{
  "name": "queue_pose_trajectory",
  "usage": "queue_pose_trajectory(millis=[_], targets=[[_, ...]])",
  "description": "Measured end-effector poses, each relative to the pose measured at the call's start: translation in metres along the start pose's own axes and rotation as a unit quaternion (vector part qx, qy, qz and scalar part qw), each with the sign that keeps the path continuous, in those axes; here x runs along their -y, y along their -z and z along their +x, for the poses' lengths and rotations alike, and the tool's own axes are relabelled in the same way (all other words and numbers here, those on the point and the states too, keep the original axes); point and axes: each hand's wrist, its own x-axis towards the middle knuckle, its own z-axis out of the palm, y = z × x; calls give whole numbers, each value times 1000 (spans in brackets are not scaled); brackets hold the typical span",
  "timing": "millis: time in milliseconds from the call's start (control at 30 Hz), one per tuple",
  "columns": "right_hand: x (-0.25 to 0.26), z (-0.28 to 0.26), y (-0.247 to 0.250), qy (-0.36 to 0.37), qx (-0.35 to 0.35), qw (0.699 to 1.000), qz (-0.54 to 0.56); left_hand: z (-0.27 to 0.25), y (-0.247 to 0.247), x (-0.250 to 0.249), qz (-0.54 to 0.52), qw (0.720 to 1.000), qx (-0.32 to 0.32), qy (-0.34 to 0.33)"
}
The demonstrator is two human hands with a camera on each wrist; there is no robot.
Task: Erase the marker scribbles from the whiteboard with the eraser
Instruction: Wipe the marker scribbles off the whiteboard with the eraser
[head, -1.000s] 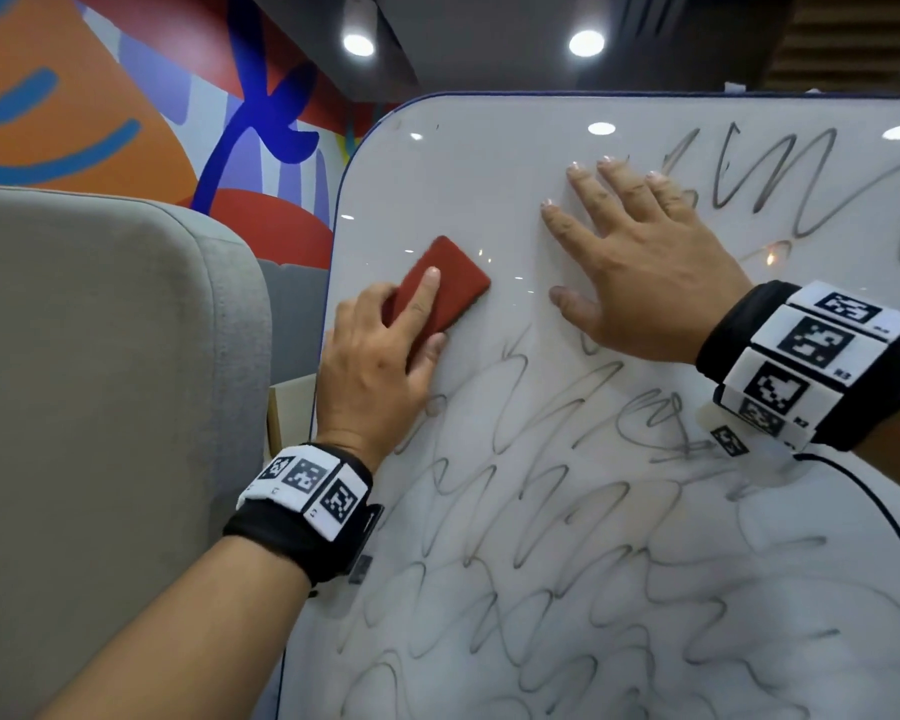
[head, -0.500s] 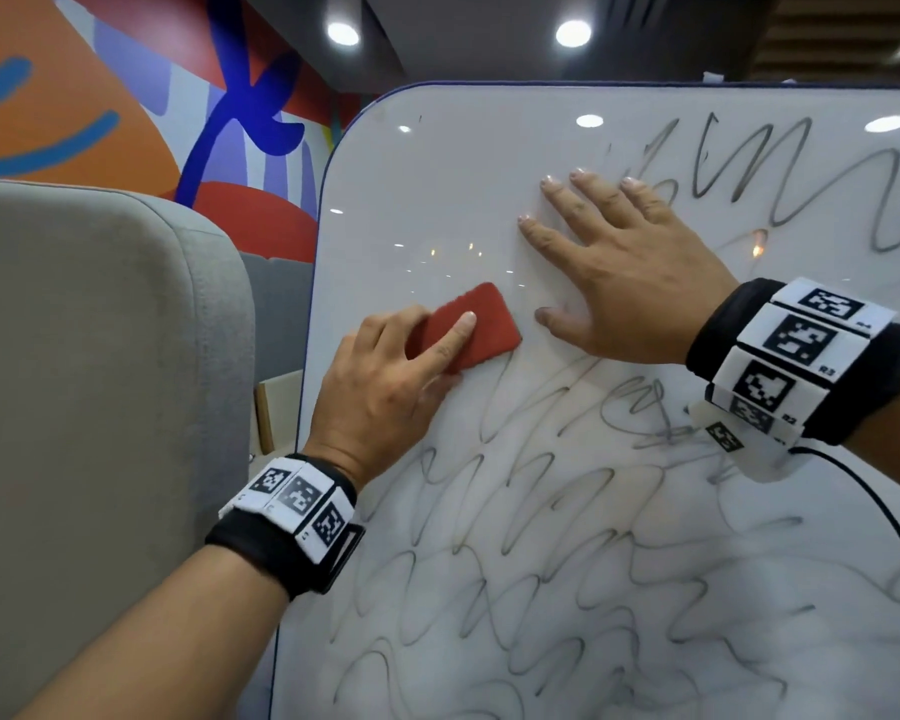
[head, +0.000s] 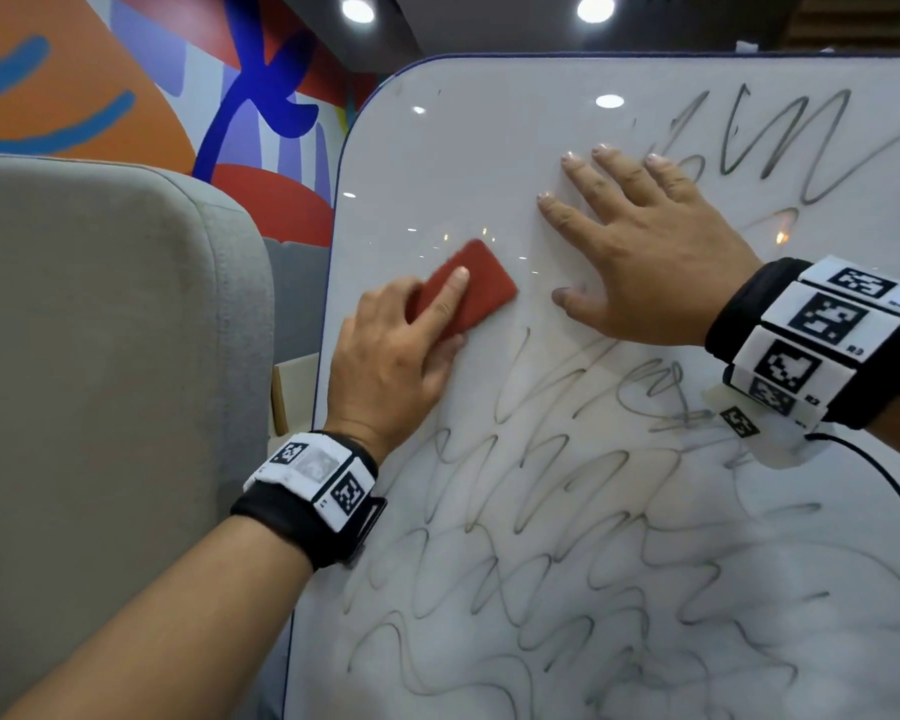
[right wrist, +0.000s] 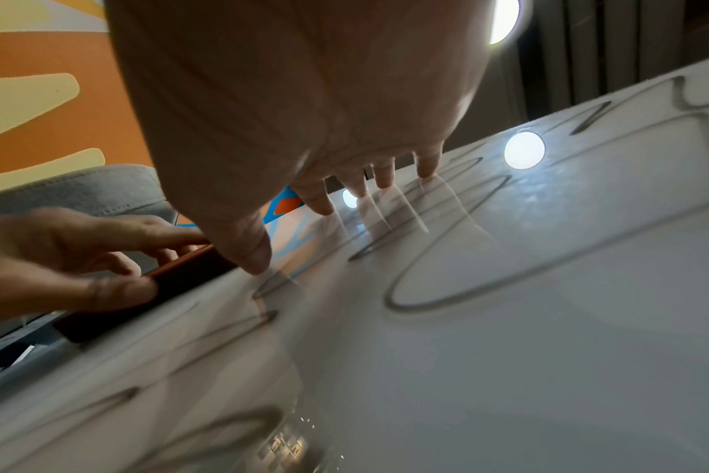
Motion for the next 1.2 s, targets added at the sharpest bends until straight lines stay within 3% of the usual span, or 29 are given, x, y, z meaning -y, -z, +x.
queue_pose_trajectory(millis=[67, 100, 200, 267, 333, 433, 467, 633, 700, 767, 800, 833, 933, 967, 1000, 1133, 1200], targets=[[-1, -1, 2, 0, 1, 1000, 1, 6, 2, -3, -15, 997, -16, 79], [-1, -1, 2, 1, 3, 1000, 0, 7, 1, -5, -8, 997, -15, 74], [0, -1, 1, 2, 6, 1000, -1, -1, -1, -9, 31, 997, 7, -75], [1, 0, 1, 3, 5, 1000, -1, -1, 0, -4, 47, 990, 17, -129], [0, 0, 1, 2, 2, 1000, 1, 1, -1, -3, 46, 994, 9, -98], [-1, -1, 1, 1, 0, 1000, 3, 2, -1, -9, 17, 1000, -3, 19], [-1, -1, 1, 1, 0, 1000, 2, 1, -2, -12, 14, 999, -6, 29], [0, -1, -1, 3, -3, 1000, 4, -7, -1, -9, 54, 987, 17, -152], [0, -1, -1, 4, -8, 1000, 4, -2, -1, -5, 53, 992, 12, -110], [0, -1, -1, 3, -7, 1000, 7, 2, 1, -3, 22, 1000, -7, 9], [0, -1, -1, 1, -4, 1000, 7, 2, 2, -2, 15, 999, -14, 37], [0, -1, -1, 0, -1, 1000, 6, -1, 1, -2, 18, 1000, -15, 20], [1, -1, -1, 1, -3, 1000, 8, -17, -1, -2, 48, 988, 6, -145], [1, -1, -1, 0, -5, 1000, 8, -19, -1, 0, 51, 986, 14, -161], [2, -1, -1, 0, -6, 1000, 8, -19, 0, 2, 49, 988, 17, -144], [3, 1, 2, -3, -3, 1000, 7, -15, 1, 6, 10, 997, -8, 77], [2, 2, 4, 1, -1, 1000, 4, -19, 0, 5, 33, 999, -4, 29]])
